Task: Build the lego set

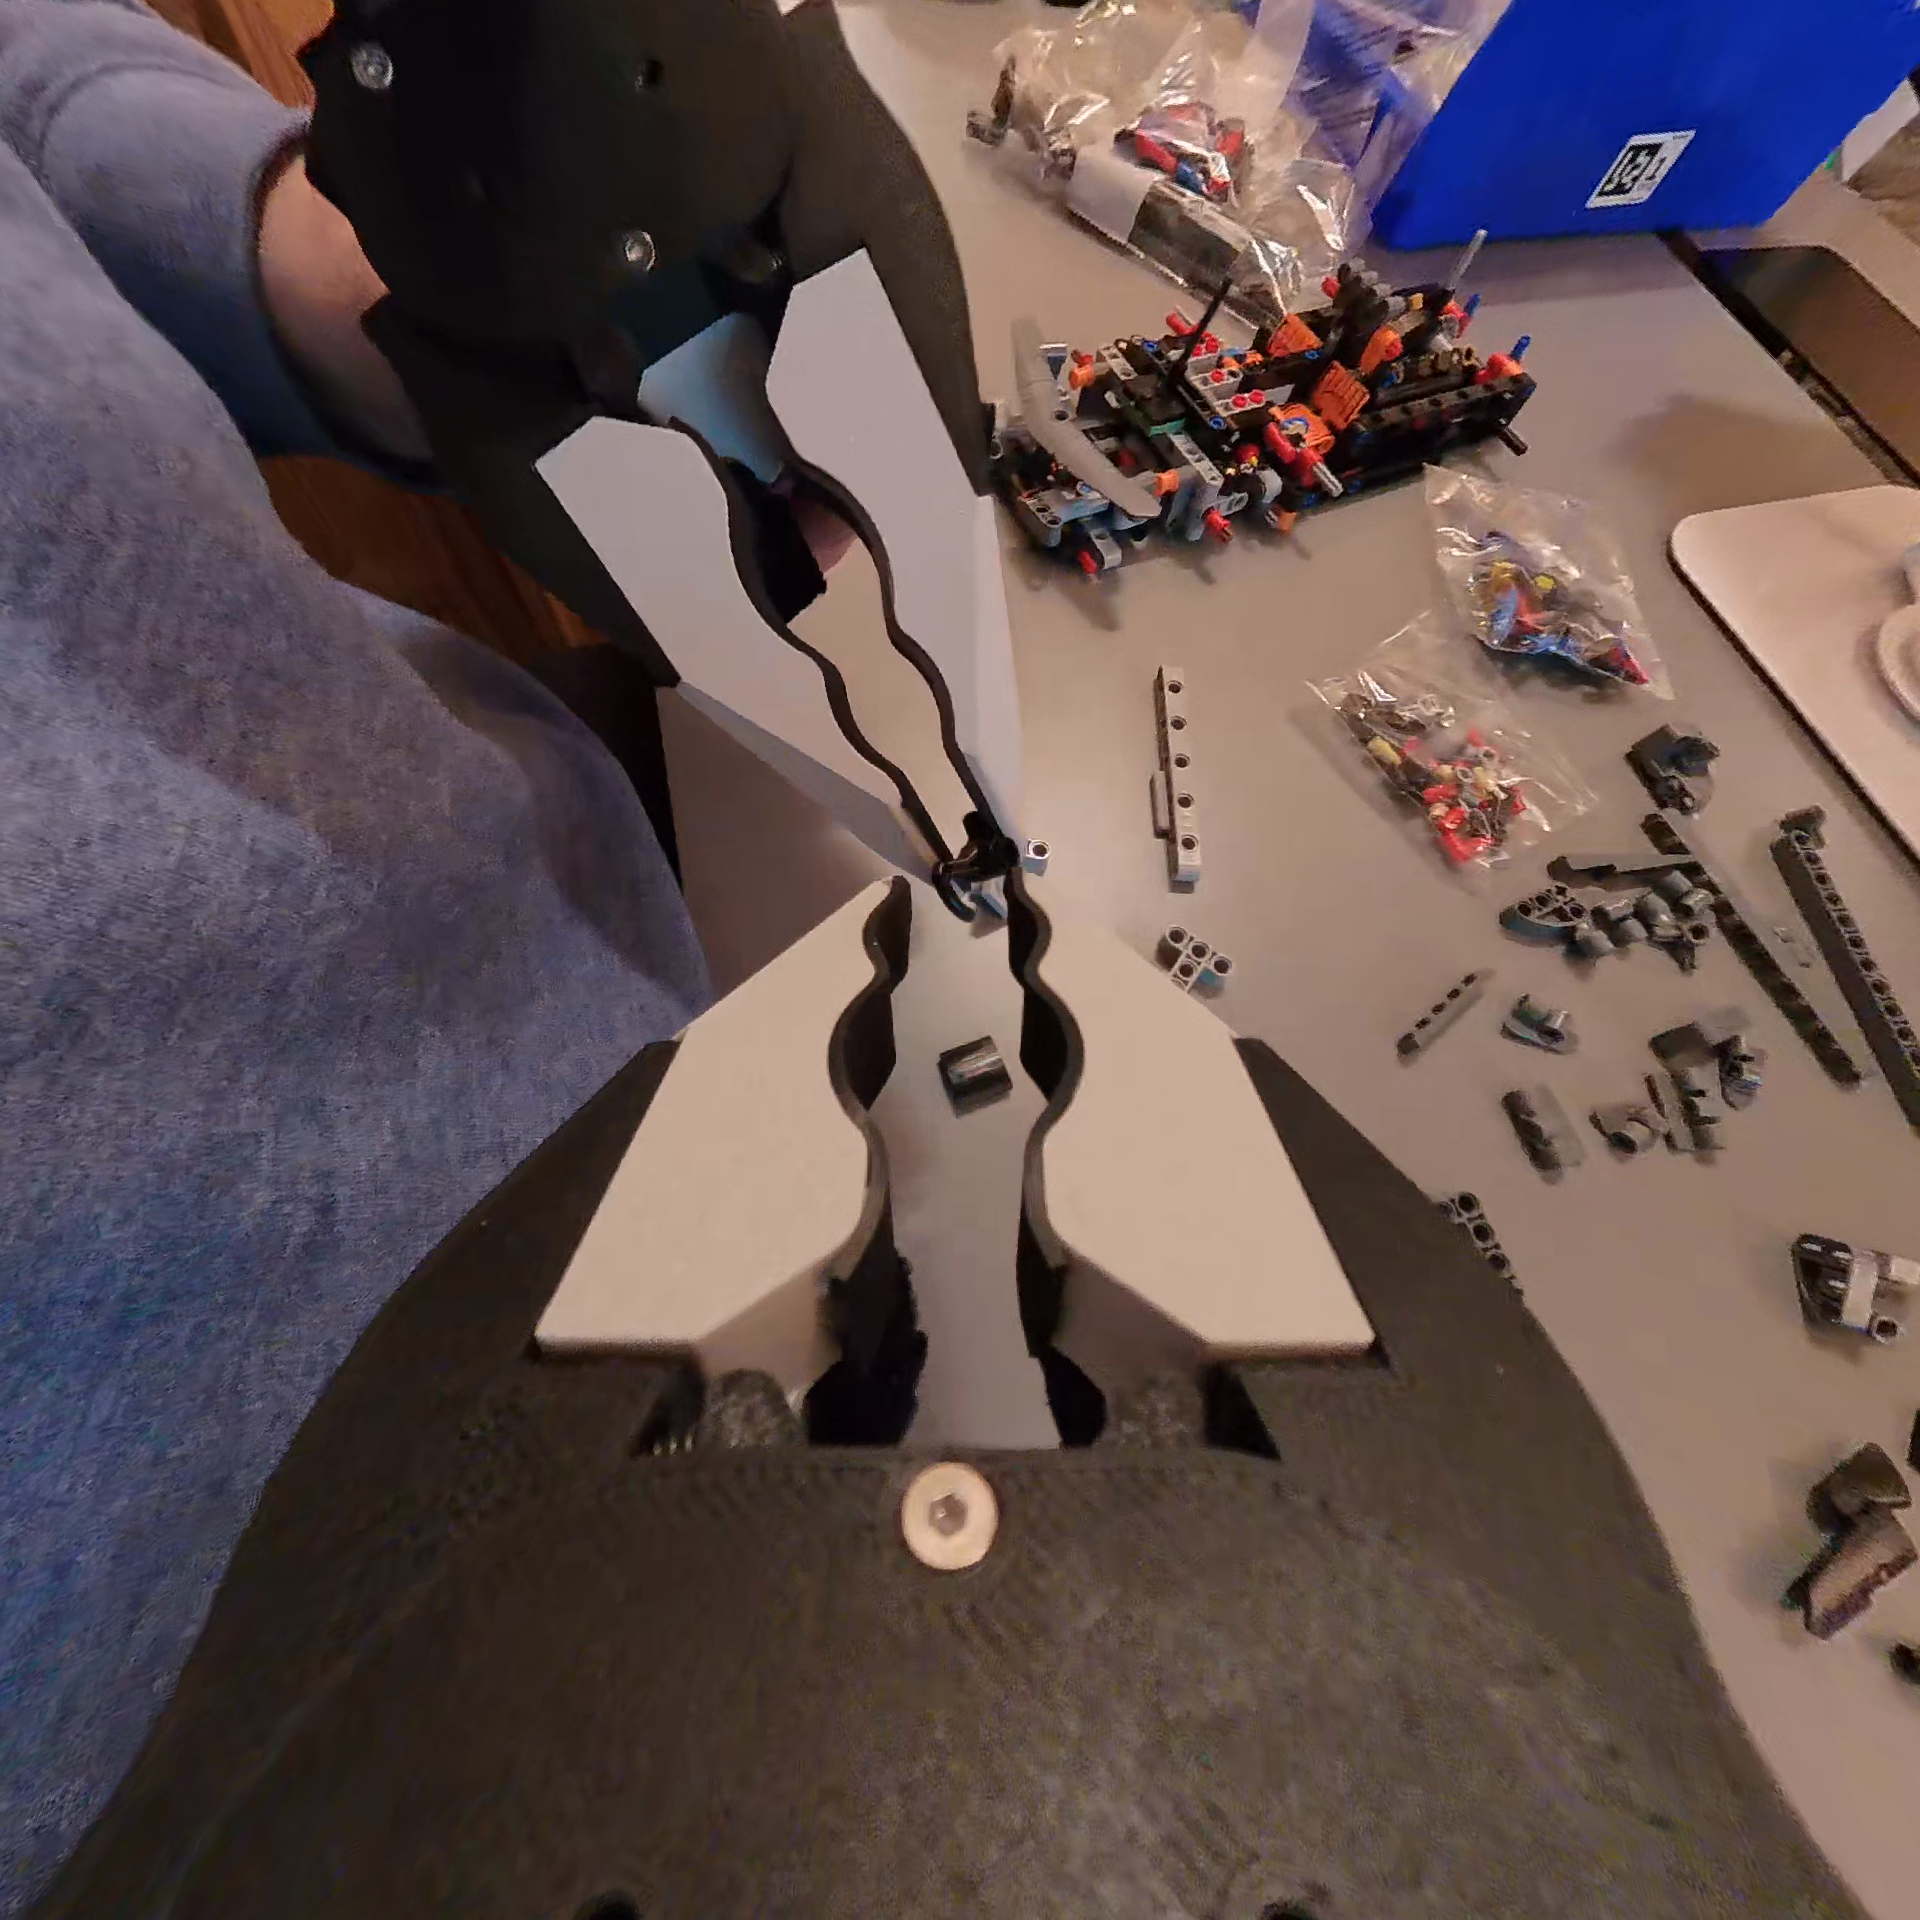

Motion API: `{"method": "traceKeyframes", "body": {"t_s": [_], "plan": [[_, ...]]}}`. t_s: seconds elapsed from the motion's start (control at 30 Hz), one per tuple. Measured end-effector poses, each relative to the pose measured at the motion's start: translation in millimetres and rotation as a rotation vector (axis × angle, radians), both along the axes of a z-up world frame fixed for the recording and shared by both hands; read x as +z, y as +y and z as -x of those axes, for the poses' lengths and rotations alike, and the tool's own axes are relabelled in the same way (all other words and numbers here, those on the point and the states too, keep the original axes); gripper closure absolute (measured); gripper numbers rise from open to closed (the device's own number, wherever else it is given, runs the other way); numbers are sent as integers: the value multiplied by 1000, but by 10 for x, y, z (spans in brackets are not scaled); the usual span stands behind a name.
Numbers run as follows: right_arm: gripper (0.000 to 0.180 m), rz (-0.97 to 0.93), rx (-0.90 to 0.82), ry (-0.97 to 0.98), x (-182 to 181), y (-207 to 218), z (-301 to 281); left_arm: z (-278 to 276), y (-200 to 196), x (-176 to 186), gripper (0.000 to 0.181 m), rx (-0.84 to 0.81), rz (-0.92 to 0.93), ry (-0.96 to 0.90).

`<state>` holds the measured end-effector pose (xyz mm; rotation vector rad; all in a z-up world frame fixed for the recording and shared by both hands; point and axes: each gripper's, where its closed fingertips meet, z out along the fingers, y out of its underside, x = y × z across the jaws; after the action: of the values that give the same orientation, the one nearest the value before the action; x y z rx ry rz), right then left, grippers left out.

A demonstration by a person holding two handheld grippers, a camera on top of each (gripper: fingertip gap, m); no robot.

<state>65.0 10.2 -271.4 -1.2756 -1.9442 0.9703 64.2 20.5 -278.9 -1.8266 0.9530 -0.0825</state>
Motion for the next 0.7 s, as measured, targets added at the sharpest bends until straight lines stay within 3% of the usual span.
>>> {"method": "traceKeyframes", "body": {"t_s": [0.03, 0.27, 0.7], "plan": [[165, -17, -4, 1, -8, -7, -2, -6, -6, -3, 173, 1, 3, -4], [177, -100, -30, 28, -9, -16, -38, -48, -13, -2, 173, 3, 32, -68], [180, -124, -61, 55, 4, 69, -37, -44, 57, 19, 171, 53, 35, -132]]}}
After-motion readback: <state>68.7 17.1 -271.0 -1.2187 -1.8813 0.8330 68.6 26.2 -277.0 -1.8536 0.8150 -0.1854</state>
